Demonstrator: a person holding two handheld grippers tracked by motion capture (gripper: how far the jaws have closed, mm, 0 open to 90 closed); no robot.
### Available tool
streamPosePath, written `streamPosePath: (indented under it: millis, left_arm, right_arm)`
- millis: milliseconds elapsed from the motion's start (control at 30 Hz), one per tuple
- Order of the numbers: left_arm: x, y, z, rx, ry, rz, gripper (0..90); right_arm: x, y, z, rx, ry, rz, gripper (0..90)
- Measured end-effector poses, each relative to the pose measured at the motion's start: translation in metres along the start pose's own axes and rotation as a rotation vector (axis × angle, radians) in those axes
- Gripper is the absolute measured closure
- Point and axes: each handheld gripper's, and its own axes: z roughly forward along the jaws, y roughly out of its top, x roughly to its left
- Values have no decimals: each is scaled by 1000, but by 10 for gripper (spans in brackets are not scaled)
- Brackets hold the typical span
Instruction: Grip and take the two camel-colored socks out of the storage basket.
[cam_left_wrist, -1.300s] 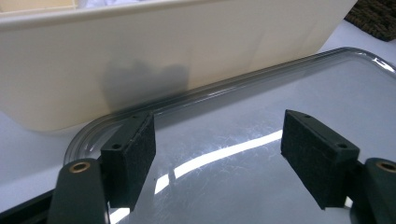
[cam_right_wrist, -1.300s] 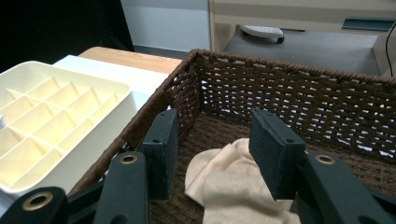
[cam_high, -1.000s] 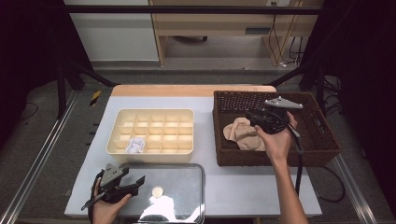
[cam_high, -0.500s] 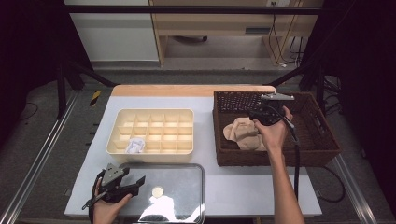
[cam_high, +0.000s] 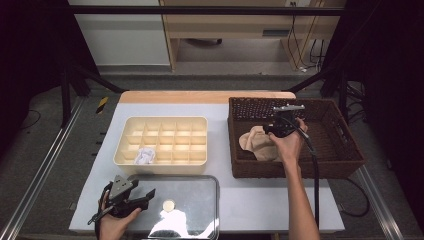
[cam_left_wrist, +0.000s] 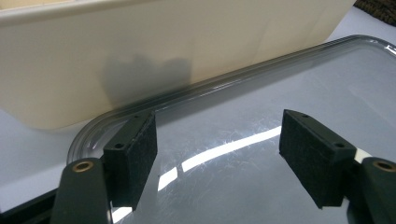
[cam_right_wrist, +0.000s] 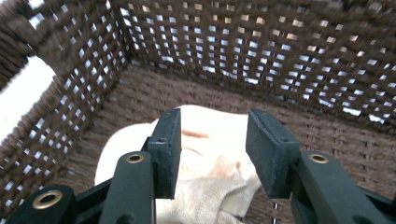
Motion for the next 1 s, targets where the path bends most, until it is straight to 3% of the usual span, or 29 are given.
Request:
streamPosePath:
  millis: [300, 433, 533, 600, 700, 867, 900, 1000]
  left_arm:
    - [0, 0, 0, 4, -1, 2, 272]
    - [0, 0, 1, 6, -2, 4, 271]
    - [0, 0, 0, 3, -1, -1, 271]
    - [0, 0, 0, 3, -2, 0, 271]
    - [1, 0, 0, 6, -3, 2, 271]
    - [1, 0, 0, 4, -2, 0, 271]
    - [1, 0, 0, 7, -3, 1, 271]
    - [1, 0, 0, 10, -2, 2, 272]
  right_arm:
    - [-2, -5, 11, 86, -5, 19, 545]
    - [-4, -9, 13, 102, 1, 44, 550]
    - [-7, -13, 16, 124, 18, 91, 549]
    - [-8, -13, 17, 137, 20, 91, 560]
    - [-7, -13, 19, 154, 27, 83, 638]
    - [-7, -14, 20, 171, 62, 80, 884]
    - [-7, -14, 20, 173, 84, 82, 900]
    - [-7, -14, 19, 167, 88, 80, 900]
